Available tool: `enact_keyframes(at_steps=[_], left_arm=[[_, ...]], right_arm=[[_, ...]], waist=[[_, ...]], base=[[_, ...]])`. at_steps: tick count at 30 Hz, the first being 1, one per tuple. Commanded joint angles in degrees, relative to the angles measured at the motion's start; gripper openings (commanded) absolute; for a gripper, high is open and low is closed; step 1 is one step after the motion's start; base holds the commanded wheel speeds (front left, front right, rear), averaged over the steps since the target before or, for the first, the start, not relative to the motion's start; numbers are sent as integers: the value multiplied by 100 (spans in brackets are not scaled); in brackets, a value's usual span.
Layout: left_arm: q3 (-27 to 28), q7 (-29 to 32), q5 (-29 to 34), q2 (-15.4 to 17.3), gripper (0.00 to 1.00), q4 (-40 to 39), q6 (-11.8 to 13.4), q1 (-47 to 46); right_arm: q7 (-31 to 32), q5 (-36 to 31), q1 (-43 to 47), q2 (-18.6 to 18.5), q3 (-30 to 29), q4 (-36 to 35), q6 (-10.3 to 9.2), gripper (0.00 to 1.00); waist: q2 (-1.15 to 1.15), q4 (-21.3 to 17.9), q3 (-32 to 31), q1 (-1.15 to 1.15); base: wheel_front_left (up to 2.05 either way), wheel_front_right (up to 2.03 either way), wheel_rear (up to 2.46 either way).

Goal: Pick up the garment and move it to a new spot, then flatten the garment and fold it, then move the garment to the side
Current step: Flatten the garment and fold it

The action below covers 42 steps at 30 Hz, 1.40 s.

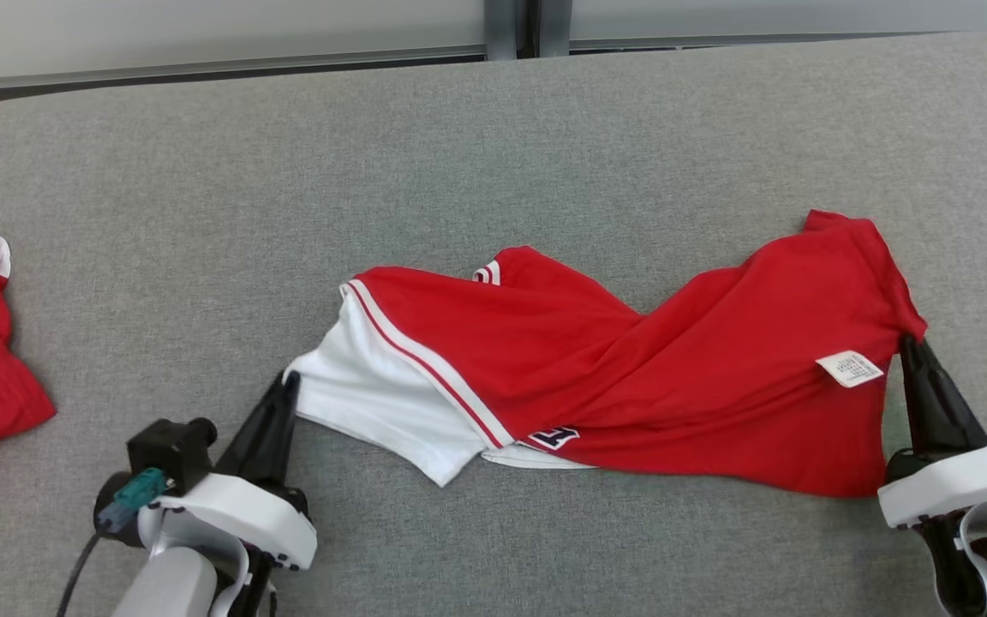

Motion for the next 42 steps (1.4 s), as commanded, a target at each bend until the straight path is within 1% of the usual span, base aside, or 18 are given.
enact_keyframes(at_steps=[1, 4, 7, 8, 10, 12, 15, 19, 22, 27, 32, 37, 42], left_arm=[[116, -92, 33, 89, 0, -213, 82, -14], [293, -160, 107, 159, 0, -714, 170, -56], [513, -188, 236, 222, 0, -1513, 313, -178], [513, -188, 236, 222, 0, -1513, 313, -178], [710, -196, 360, 300, 0, -2167, 402, -300], [856, -194, 454, 324, 0, -2795, 437, -461], [1014, -192, 572, 432, 0, -3535, 498, -796], [1101, 14, 587, 547, 0, -4210, 506, -1448], [1089, 292, 546, 642, 0, -4429, 441, -2056], [970, 771, 495, 743, 0, -4313, 332, -2953], [850, 999, 311, 722, 0, -3863, 216, -3529], [683, 969, 212, 634, 0, -3143, 102, -4044], [514, 728, 225, 530, 0, -2089, 15, -4829]], right_arm=[[38, -54, 49, -101, -40, -298, -12, 0], [142, -173, 22, -193, -95, -852, -12, 0], [276, -308, -44, -322, -246, -1529, -12, 0], [276, -308, -44, -322, -246, -1529, -12, 0], [405, -434, -100, -417, -397, -2026, -12, 0], [545, -557, -183, -510, -565, -2548, -12, 0], [848, -701, -330, -612, -830, -3258, -12, 0], [1245, -817, -639, -721, -1163, -4017, -12, 0], [1502, -788, -929, -776, -1380, -4383, -12, 0], [1840, -721, -1328, -838, -1563, -4654, -12, 0], [2009, -619, -1548, -807, -1528, -4594, -12, 0], [1986, -446, -1806, -755, -1402, -4268, -12, 0], [1851, -248, -2419, -656, -1254, -3624, -10, 0]], waist=[[0, -35, -36, 0], [0, -65, -109, 0], [0, -58, -213, 0], [0, -58, -213, 0], [0, -43, -296, 0], [0, -19, -387, 0], [0, -3, -534, 0], [0, 27, -710, 0], [0, 45, -816, 0], [0, 55, -933, 0], [0, 54, -950, 0], [0, 52, -823, 0], [0, 13, -498, 0]], base=[[0, 0, 0], [0, 0, 0], [0, 0, 0], [0, 0, 0], [0, 0, 0], [0, 0, 0], [0, 0, 0], [0, 0, 0], [0, 0, 0], [0, 0, 0], [0, 0, 0], [0, 0, 0], [0, 0, 0]])
